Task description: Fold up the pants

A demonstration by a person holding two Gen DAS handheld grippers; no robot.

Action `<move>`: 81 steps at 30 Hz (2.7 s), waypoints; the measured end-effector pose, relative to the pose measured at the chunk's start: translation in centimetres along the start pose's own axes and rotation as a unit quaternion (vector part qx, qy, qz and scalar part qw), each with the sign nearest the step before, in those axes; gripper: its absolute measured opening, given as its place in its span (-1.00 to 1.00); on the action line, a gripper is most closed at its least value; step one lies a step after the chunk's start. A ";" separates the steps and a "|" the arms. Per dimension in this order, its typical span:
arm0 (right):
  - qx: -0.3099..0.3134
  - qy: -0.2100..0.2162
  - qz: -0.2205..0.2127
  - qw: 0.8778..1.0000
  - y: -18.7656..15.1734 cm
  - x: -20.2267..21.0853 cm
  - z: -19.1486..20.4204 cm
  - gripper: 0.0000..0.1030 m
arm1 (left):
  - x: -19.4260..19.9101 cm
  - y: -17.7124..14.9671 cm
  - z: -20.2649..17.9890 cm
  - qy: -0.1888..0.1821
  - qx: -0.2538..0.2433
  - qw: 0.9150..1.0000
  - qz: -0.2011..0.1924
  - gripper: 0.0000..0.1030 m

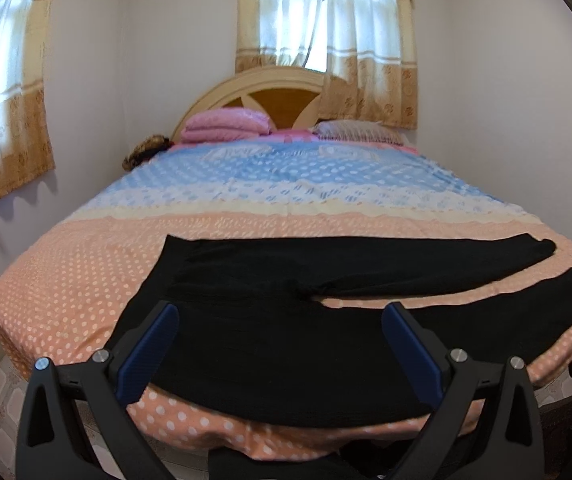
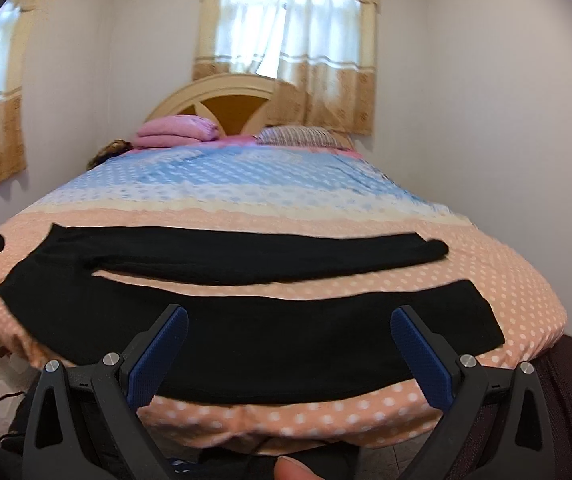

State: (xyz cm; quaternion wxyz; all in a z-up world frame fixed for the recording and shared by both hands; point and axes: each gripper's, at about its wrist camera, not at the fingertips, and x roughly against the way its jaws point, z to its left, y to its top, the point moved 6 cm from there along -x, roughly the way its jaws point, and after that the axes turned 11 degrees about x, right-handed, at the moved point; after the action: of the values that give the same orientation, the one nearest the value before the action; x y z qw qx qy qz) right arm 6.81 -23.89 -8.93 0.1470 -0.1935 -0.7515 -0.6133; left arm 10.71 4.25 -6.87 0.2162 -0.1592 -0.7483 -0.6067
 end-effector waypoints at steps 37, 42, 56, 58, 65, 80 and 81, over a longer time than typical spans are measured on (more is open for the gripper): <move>-0.074 -0.069 0.144 0.984 0.7 -20.7 -19.9 -0.02 | -28.4 5.7 15.5 0.073 0.040 0.979 0.187 -0.19; -0.115 -0.086 0.159 0.977 0.7 -22.5 -24.3 -0.02 | -28.3 5.8 16.3 0.036 0.065 0.980 0.185 -0.38; -0.167 0.021 0.206 0.964 2.1 -30.7 -27.5 -0.02 | -29.2 6.0 16.0 0.034 0.069 0.980 0.185 -0.40; -0.163 0.035 0.217 0.962 2.0 -31.9 -27.0 -0.02 | -29.2 5.9 16.1 0.034 0.067 0.980 0.185 -0.40; -0.149 0.073 0.239 0.957 2.2 -34.1 -25.2 -0.15 | -29.3 6.0 16.1 0.048 0.057 0.980 0.185 -0.31; -0.078 0.040 0.233 0.968 2.8 -32.7 -24.3 -0.90 | -29.4 6.7 14.6 0.036 0.029 0.980 0.192 -0.72; -0.077 0.038 0.227 0.970 3.0 -32.4 -24.2 -0.90 | -29.2 6.8 14.5 0.032 0.030 0.981 0.190 -0.73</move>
State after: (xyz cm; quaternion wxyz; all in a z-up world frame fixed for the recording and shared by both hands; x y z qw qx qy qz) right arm 36.36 -50.65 -16.22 0.2954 -0.3462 -0.6321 -0.6272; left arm 37.25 20.56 -18.73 0.3561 -0.2724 -0.7149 -0.5366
